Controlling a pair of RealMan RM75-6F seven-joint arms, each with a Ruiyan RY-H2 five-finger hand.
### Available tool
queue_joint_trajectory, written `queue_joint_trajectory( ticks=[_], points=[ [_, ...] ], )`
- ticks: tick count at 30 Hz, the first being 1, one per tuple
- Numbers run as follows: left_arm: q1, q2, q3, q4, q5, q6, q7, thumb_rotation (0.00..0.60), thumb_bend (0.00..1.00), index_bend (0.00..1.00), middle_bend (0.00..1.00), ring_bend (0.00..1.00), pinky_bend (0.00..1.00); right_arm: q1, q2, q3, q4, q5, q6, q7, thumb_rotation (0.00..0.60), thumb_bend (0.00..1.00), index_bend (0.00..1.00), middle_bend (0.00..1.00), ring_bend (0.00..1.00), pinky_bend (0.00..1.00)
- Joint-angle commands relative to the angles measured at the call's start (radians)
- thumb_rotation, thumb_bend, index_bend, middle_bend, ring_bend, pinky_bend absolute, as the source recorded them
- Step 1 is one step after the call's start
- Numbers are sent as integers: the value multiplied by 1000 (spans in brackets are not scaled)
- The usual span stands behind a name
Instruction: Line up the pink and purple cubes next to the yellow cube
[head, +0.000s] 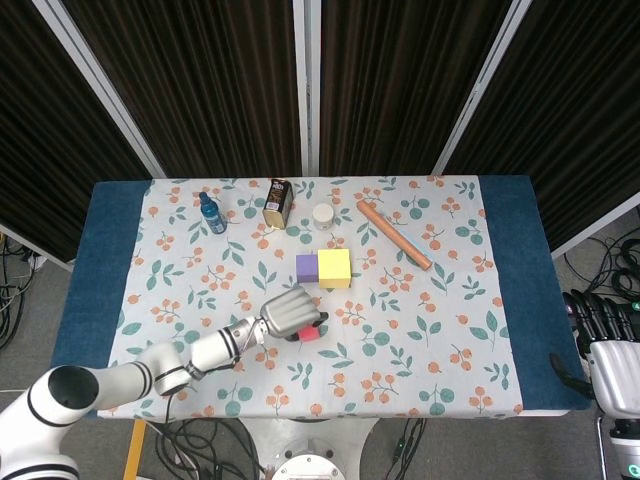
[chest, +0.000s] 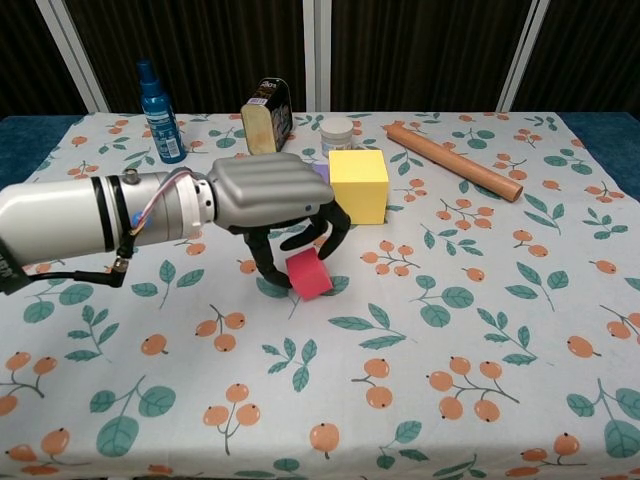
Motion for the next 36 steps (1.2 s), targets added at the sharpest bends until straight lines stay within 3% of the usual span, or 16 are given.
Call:
queue_joint_trajectory(
  ticks=[1, 8, 15, 27, 32, 36],
  points=[
    [49, 51, -40, -65, -83, 13, -31, 600, 190, 585, 838, 839, 890, 1, 0, -1, 2, -3, -1, 3, 600, 225, 0, 9, 0, 23],
    [113, 148, -131, -166, -301, -45, -22, 600, 203, 571, 837, 836, 890, 7, -3, -2, 10, -18, -4, 17, 600, 226, 0, 9, 0, 23],
    [106, 156, -217, -219, -594, -147, 161, 600, 207, 566, 832, 833, 890, 9, -5, -5, 12, -28, -2, 22, 600, 225, 0, 9, 0, 23],
    [-30, 73, -273, -154, -1053, -176, 544, 600, 206, 546, 824, 833, 888, 0, 3, -5, 9, -16, 7, 19, 600, 225, 0, 9, 0, 23],
    [-73, 56, -287, -133, -1162, -179, 606, 600, 206, 546, 824, 833, 889, -1, 5, -3, 9, -8, 6, 21, 600, 226, 0, 9, 0, 23],
    [-76, 73, -278, -160, -1176, -158, 630, 600, 206, 536, 823, 833, 887, 0, 8, -2, 10, -7, 3, 23, 600, 226, 0, 9, 0, 23]
  ],
)
